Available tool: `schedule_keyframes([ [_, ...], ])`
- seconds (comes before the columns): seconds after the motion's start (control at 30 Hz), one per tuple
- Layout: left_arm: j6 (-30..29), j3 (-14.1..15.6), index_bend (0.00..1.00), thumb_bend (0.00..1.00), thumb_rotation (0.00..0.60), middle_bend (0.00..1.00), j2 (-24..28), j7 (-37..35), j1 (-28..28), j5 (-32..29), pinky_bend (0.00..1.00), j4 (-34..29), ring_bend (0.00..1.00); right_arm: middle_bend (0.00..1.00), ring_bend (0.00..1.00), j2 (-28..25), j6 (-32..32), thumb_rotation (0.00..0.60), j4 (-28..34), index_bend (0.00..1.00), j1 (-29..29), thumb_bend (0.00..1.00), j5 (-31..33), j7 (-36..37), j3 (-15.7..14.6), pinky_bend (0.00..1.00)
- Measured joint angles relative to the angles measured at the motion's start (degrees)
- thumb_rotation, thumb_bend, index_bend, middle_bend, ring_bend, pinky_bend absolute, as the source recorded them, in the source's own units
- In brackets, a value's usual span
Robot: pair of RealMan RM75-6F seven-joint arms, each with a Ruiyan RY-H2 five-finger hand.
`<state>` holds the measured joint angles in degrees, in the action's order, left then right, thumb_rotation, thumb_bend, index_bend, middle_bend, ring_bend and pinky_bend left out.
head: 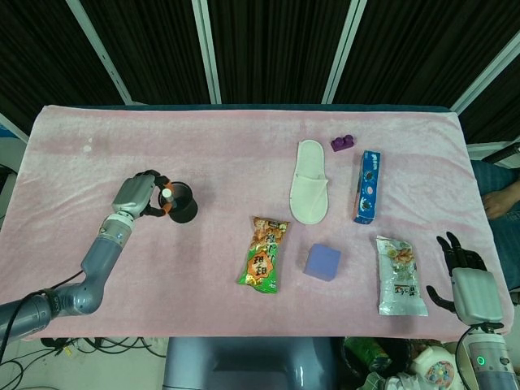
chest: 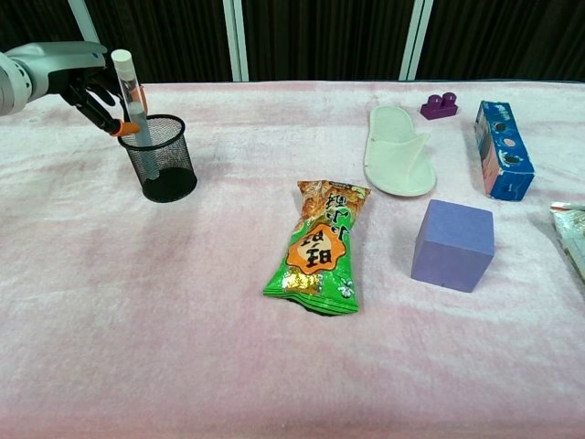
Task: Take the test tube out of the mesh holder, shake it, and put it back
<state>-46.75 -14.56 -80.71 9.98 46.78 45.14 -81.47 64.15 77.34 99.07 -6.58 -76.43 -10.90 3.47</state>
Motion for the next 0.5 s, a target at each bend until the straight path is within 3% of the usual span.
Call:
schedule_keyframes([
  [0.5, -0.4, 0.6, 0.53, 0.41, 0.600, 0.51, -1.6, 1.7, 1.1, -0.9, 0.17, 1.0, 0.13, 0.03, 0.19, -0.1, -0.1, 0.600, 0.1, 0.03, -0.1, 0.18, 0.1, 0.0, 0.0, 0.16],
])
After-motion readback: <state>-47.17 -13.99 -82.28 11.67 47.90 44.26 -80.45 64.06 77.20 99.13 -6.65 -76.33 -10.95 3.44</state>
